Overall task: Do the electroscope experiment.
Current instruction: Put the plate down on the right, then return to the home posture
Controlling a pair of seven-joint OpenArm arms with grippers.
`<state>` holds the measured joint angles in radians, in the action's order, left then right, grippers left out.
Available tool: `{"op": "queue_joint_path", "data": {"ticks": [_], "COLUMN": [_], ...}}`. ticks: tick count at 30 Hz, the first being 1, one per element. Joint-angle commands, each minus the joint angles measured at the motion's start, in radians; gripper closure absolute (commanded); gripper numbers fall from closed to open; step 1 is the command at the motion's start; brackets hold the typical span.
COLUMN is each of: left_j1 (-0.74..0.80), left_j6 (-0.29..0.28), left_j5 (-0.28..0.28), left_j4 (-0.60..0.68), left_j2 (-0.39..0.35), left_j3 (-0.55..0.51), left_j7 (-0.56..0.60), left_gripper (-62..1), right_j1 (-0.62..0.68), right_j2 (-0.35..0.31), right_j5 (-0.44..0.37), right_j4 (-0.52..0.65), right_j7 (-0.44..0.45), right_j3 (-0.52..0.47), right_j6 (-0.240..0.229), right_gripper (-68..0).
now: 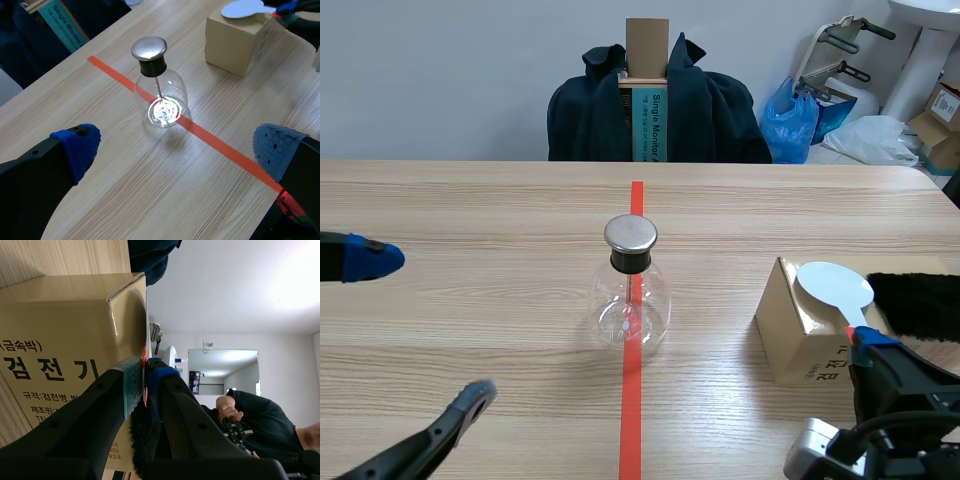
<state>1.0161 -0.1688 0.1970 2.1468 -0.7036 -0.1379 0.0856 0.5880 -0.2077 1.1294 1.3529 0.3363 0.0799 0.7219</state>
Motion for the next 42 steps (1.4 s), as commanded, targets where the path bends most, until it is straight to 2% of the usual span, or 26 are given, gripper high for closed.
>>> {"op": "queue_joint_path", "data": {"ticks": [1, 2, 4, 8, 17, 24, 29, 32, 35, 37, 40, 42], "left_j1": [-0.006, -0.006, -0.006, -0.006, -0.005, -0.005, -0.005, -0.005, -0.005, -0.005, -0.005, -0.005], "left_j6": [-0.001, -0.001, -0.001, -0.002, 0.0, 0.0, 0.0, 0.001, 0.001, 0.001, 0.001, 0.001], "left_j5": [0.01, 0.01, 0.011, 0.021, 0.021, 0.021, 0.021, 0.021, 0.021, 0.02, 0.02, 0.02], "left_j4": [0.037, 0.049, 0.069, 0.089, 0.089, 0.089, 0.089, 0.089, 0.089, 0.089, 0.089, 0.089], "left_j2": [0.005, 0.005, 0.005, 0.005, 0.005, 0.005, 0.005, 0.005, 0.005, 0.005, 0.005, 0.005], "left_j3": [-0.015, -0.023, -0.036, -0.049, -0.048, -0.048, -0.048, -0.048, -0.048, -0.048, -0.048, -0.048], "left_j7": [0.014, 0.006, -0.009, -0.008, 0.003, 0.003, 0.003, 0.003, 0.003, 0.003, 0.003, 0.003], "left_gripper": [-62.3, -62.3, -62.3, -62.3, -62.3, -62.3, -62.3, -62.3, -62.3, -62.3, -62.3, -62.3], "right_j1": [-0.006, -0.006, -0.006, -0.006, -0.006, 0.024, 0.098, 0.137, 0.166, 0.182, 0.219, 0.247], "right_j2": [-0.005, -0.005, -0.005, -0.005, -0.005, -0.019, -0.062, -0.09, -0.114, -0.131, -0.168, -0.209], "right_j5": [-0.008, -0.008, -0.008, -0.008, -0.008, -0.011, -0.084, -0.164, -0.246, -0.307, -0.439, -0.511], "right_j4": [0.012, 0.012, 0.012, 0.012, 0.012, 0.012, 0.023, 0.039, 0.057, 0.078, 0.135, 0.188], "right_j7": [-0.002, -0.006, -0.018, -0.024, -0.025, -0.083, 0.02, 0.114, 0.19, 0.223, 0.268, 0.28], "right_j3": [-0.006, -0.006, -0.006, -0.006, -0.006, -0.008, -0.008, -0.008, -0.008, -0.008, -0.008, -0.009], "right_j6": [0.061, 0.061, 0.061, 0.061, 0.061, 0.061, 0.061, 0.06, 0.036, 0.016, -0.005, -0.038], "right_gripper": [-3.8, -4.3, -9.3, -27.2, -55.2, -56.4, -56.4, -56.4, -56.4, -56.4, -56.4, -56.4]}}
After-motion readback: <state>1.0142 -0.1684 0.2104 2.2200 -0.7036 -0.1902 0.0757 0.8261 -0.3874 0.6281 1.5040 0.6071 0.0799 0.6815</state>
